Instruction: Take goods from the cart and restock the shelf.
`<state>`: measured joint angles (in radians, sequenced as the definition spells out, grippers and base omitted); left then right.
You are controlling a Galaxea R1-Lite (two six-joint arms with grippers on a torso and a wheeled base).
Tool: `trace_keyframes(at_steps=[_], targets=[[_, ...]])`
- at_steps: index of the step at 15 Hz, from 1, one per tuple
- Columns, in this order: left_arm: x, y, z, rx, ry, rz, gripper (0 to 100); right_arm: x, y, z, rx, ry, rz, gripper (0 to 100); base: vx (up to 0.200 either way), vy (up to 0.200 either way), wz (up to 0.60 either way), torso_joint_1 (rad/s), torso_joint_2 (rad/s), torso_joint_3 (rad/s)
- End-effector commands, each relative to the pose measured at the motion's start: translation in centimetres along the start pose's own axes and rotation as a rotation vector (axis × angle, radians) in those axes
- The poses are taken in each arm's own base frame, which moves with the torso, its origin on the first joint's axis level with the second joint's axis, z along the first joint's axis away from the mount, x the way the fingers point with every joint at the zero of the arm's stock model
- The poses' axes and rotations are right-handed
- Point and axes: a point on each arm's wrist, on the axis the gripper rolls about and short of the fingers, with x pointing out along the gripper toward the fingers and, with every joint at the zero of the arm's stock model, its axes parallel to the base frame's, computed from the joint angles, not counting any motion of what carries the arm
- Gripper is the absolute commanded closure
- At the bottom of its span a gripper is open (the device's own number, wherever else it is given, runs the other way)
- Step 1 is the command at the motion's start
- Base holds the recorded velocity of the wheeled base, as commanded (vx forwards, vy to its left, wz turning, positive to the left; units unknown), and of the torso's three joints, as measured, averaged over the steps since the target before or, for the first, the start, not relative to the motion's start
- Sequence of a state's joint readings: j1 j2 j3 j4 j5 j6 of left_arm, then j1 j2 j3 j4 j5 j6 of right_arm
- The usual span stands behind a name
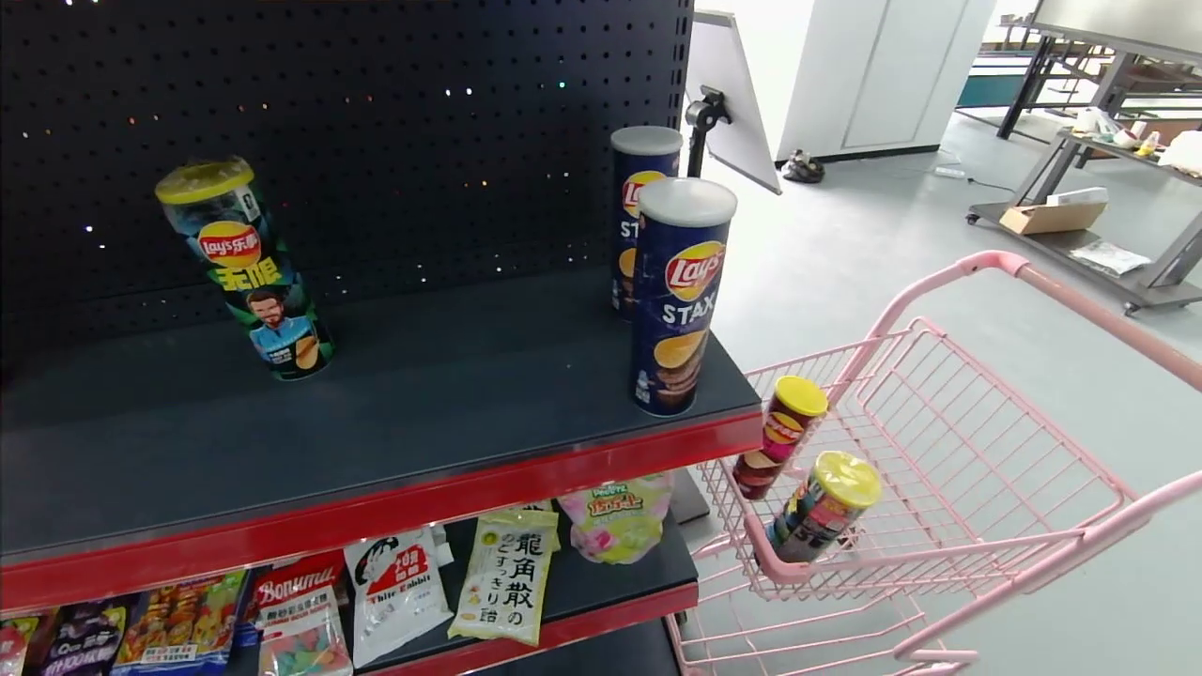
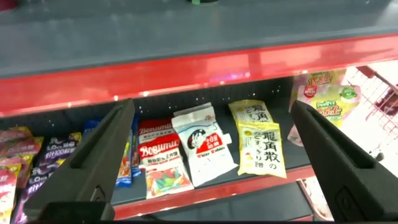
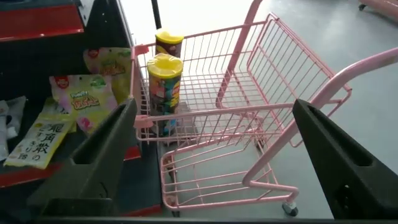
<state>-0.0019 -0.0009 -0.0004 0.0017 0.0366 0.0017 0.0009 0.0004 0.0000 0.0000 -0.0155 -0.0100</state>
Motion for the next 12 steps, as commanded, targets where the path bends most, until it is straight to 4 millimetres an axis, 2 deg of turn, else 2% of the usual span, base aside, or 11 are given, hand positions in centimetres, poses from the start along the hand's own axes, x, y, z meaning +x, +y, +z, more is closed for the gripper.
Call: trace_keyframes(at_steps=[1, 6, 12], targets=[[0.01, 0.00, -0.01, 0.000, 0.001, 0.001, 0, 0.01, 0.00, 0.00, -0.001, 0.001, -0.001, 0, 0.000, 0.000, 0.00, -0.129, 0.36, 0.212], [0.01, 0.00, -0.01, 0.000, 0.001, 0.001, 0, 0.01, 0.00, 0.00, -0.001, 0.001, -0.001, 0, 0.000, 0.000, 0.00, -0.143, 0.39, 0.251], [0.01, 0.00, -0.01, 0.000, 0.001, 0.001, 0, 0.01, 0.00, 0.00, -0.001, 0.001, -0.001, 0, 0.000, 0.000, 0.00, -0.168, 0.52, 0.351]])
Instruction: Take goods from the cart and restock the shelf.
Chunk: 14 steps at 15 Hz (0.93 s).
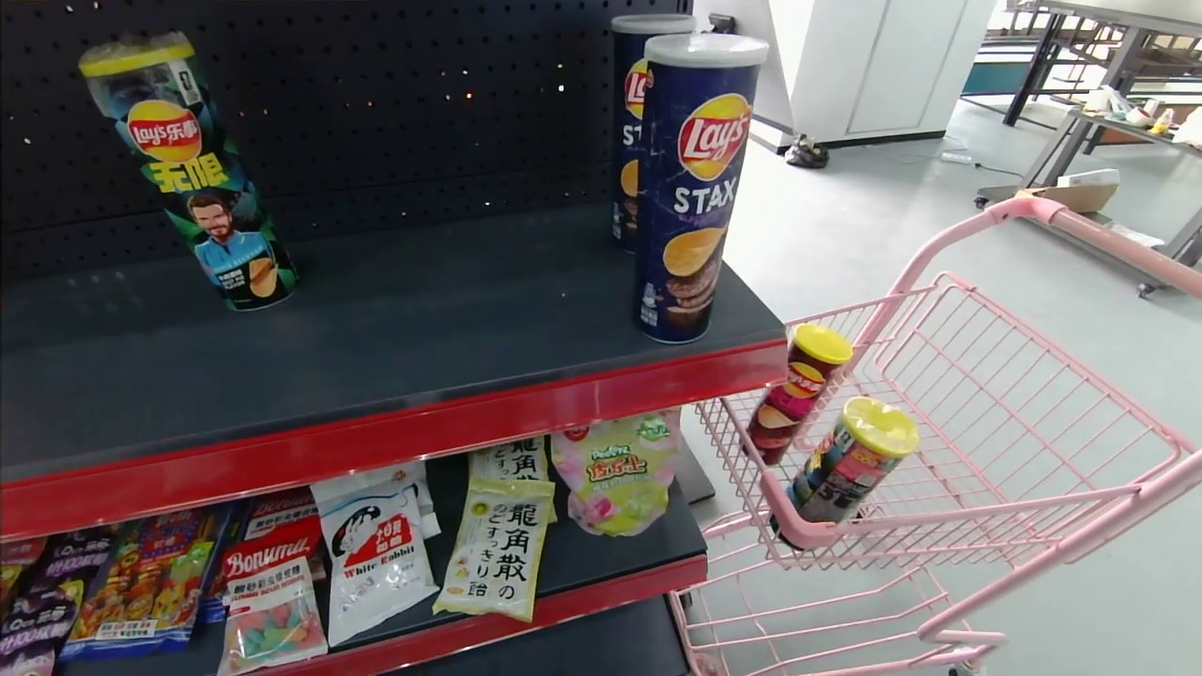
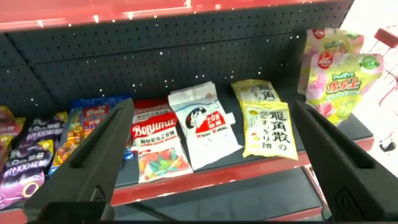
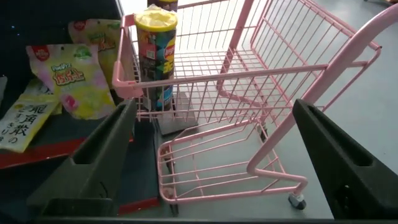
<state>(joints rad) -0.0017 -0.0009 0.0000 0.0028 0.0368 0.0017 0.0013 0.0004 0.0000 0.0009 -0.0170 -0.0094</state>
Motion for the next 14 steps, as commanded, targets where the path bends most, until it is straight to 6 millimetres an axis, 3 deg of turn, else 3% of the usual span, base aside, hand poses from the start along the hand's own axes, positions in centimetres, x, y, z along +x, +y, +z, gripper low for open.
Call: trace_keyframes(at_steps=[1, 4, 7, 14], targets=[[0.01, 0.00, 0.01, 0.000, 0.000, 0.000, 0, 0.01, 0.00, 0.01, 0.000, 0.000, 0.000, 0, 0.000, 0.000, 0.00, -0.085, 0.27, 0.193], [0.01, 0.00, 0.01, 0.000, 0.000, 0.000, 0, 0.01, 0.00, 0.01, -0.001, 0.000, 0.002, 0, 0.000, 0.000, 0.00, -0.024, 0.08, 0.060], [0.01, 0.00, 0.01, 0.000, 0.000, 0.000, 0, 0.01, 0.00, 0.01, 0.000, 0.000, 0.000, 0, 0.000, 0.000, -0.60, -0.006, 0.01, 0.015], [0.01, 0.00, 0.01, 0.000, 0.000, 0.000, 0, 0.01, 0.00, 0.01, -0.003, 0.000, 0.002, 0, 0.000, 0.000, 0.00, 0.000, 0.00, 0.000]])
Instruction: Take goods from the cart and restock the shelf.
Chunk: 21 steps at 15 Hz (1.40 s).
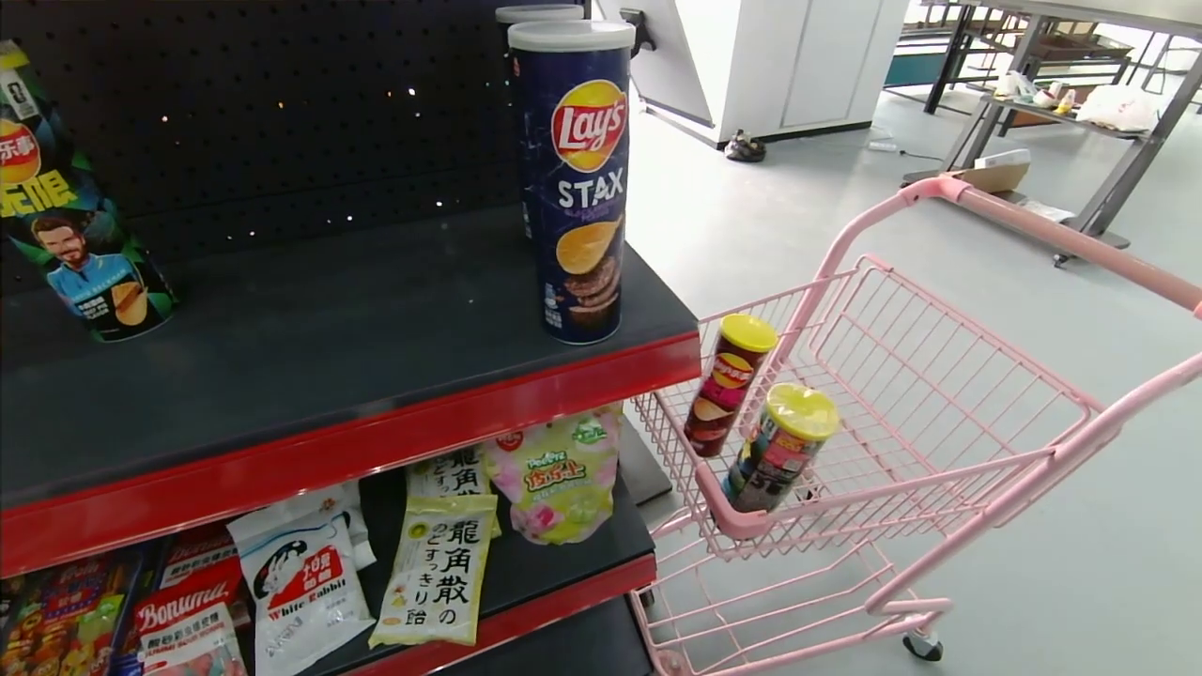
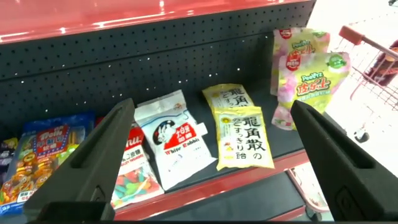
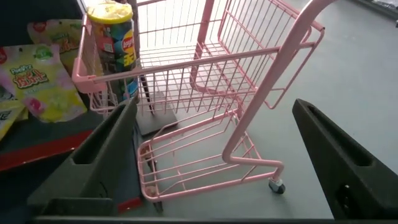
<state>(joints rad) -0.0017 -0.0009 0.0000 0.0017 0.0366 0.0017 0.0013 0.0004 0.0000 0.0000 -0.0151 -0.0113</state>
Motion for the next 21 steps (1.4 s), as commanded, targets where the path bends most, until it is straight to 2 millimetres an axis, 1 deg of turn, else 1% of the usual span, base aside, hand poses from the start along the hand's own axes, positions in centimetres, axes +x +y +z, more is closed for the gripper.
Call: trace_keyframes(at_steps=[1, 4, 5, 6, 7, 8, 9, 10, 11, 12, 13, 14, 15, 16, 17, 18, 21], targets=[[0.0, 0.0, 0.0, 0.000, 0.001, 0.000, 0, 0.0, 0.0, 0.0, -0.003, 0.001, 0.002, 0, 0.000, 0.000, 0.00, 0.000, 0.00, 0.000], [0.0, 0.0, 0.0, 0.000, 0.001, 0.002, 0, 0.0, 0.0, 0.0, -0.003, 0.000, -0.002, 0, 0.000, 0.000, 0.00, 0.000, 0.00, 0.000], [0.0, 0.0, 0.0, 0.000, 0.001, 0.002, 0, 0.0, 0.0, 0.5, -0.002, -0.014, 0.012, 0, 0.000, 0.000, 0.00, 0.000, 0.00, 0.000], [0.0, 0.0, 0.0, -0.002, 0.001, 0.003, 0, 0.2, 0.0, 4.9, 0.011, -0.016, 0.061, 0, 0.000, 0.000, 0.00, 0.000, 0.00, 0.000], [0.0, 0.0, 0.0, 0.000, 0.001, 0.003, 0, 2.3, 0.0, 10.1, 0.093, 0.028, 0.070, 0, 0.000, 0.000, 0.00, 0.000, 0.00, 0.000], [0.0, 0.0, 0.0, 0.000, 0.001, 0.003, 0, 5.0, 0.1, 14.5, 0.168, 0.054, 0.072, 0, 0.000, 0.000, 0.00, 0.000, 0.00, 0.000], [0.0, 0.0, 0.0, 0.000, 0.001, 0.002, 0, 7.1, 0.2, 15.8, 0.168, 0.099, 0.074, 0, 0.000, 0.000, 0.00, 0.000, 0.00, 0.000], [0.0, 0.0, 0.0, 0.000, 0.001, 0.002, 0, 10.4, 0.4, 15.7, 0.177, 0.173, 0.088, 0, 0.000, 0.000, 0.00, 0.000, 0.00, 0.000], [0.0, 0.0, 0.0, 0.000, 0.001, 0.002, 0, 13.4, 0.8, 14.8, 0.208, 0.217, 0.107, 0, 0.000, 0.000, 0.00, 0.000, 0.00, 0.000], [0.0, 0.0, 0.0, 0.000, 0.001, 0.002, 0, 16.0, 1.4, 12.7, 0.238, 0.254, 0.126, 0, 0.000, 0.000, 0.00, 0.000, 0.00, 0.000], [0.0, 0.0, 0.0, 0.000, 0.001, 0.002, 0, 17.4, 2.1, 10.8, 0.227, 0.266, 0.159, 0, 0.000, 0.000, 0.00, 0.000, 0.00, 0.000], [0.0, 0.0, 0.0, 0.000, 0.001, 0.002, 0, 18.6, 2.8, 8.9, 0.216, 0.284, 0.188, 0, 0.000, 0.000, 0.00, 0.000, 0.00, 0.000], [0.0, 0.0, 0.0, 0.000, 0.001, 0.002, 0, 19.4, 3.1, 7.4, 0.212, 0.325, 0.199, 0, 0.000, 0.000, 0.00, 0.000, 0.00, 0.000], [0.0, 0.0, 0.0, -0.002, 0.001, 0.002, 0, 19.7, 3.3, 6.8, 0.210, 0.355, 0.201, 0, 0.000, 0.000, 0.00, 0.000, 0.00, 0.000], [0.0, 0.0, 0.0, 0.000, 0.001, 0.002, 0, 20.6, 3.8, 5.6, 0.219, 0.422, 0.213, 0, 0.000, 0.000, 0.00, 0.000, 0.00, 0.000], [0.0, 0.0, 0.0, 0.000, 0.001, 0.002, 0, 21.2, 4.0, 5.1, 0.219, 0.453, 0.224, 0, 0.000, 0.000, 0.00, 0.000, 0.00, 0.000], [0.0, 0.0, 0.0, 0.000, 0.001, 0.002, 0, 22.1, 5.4, 4.5, 0.205, 0.495, 0.287, 0, 0.000, 0.000, 0.00, 0.000, 0.00, 0.000]])
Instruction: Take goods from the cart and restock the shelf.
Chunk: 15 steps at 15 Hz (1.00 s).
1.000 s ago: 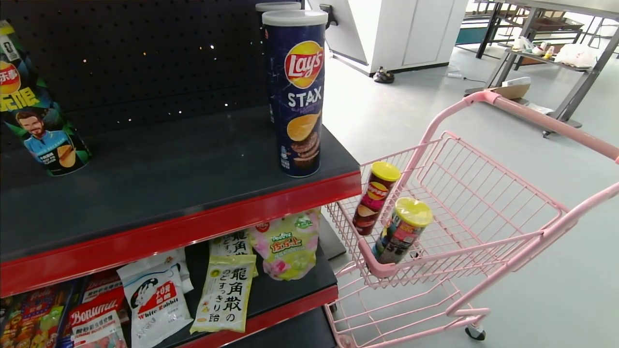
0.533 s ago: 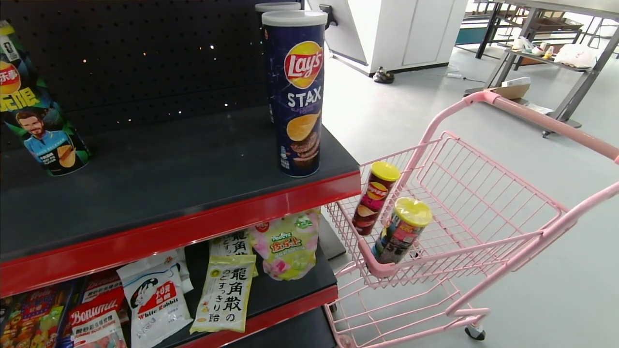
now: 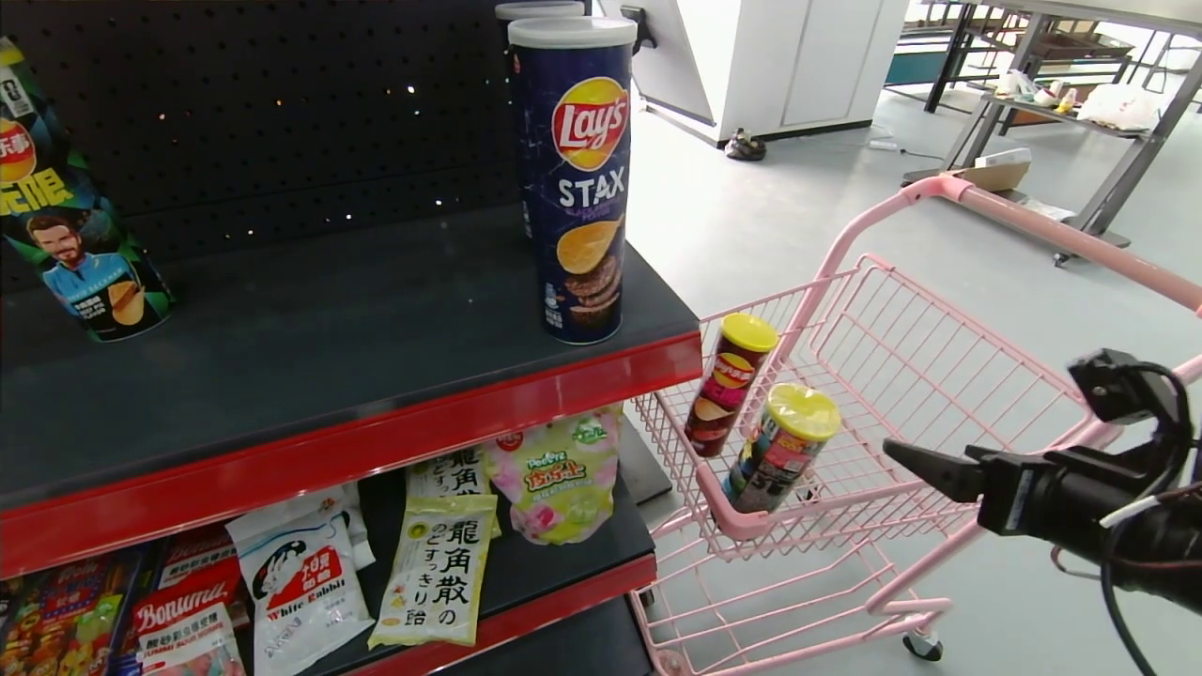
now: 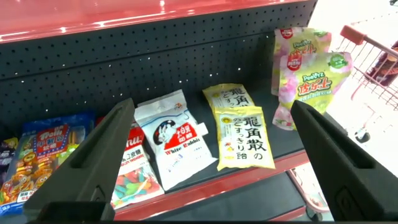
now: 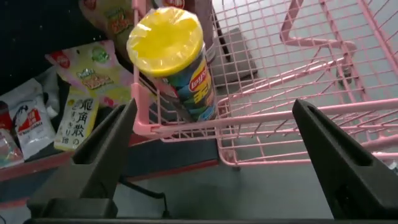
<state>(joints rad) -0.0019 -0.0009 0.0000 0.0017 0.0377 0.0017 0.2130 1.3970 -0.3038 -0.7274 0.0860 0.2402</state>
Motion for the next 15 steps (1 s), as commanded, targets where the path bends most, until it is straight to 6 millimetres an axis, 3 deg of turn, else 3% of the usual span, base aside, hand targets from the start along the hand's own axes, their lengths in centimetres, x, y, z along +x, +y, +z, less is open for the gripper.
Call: trace_keyframes(at_steps=[1, 15], targets=[[0.0, 0.0, 0.0, 0.000, 0.001, 0.001, 0, 2.2, 0.3, -1.4, -0.008, 0.106, 0.013, 0, 0.000, 0.000, 0.00, 0.000, 0.00, 0.000], [0.0, 0.0, 0.0, 0.000, 0.001, 0.001, 0, 9.3, 2.5, -2.1, -0.052, 0.218, 0.076, 0, 0.000, 0.000, 0.00, 0.000, 0.00, 0.000]])
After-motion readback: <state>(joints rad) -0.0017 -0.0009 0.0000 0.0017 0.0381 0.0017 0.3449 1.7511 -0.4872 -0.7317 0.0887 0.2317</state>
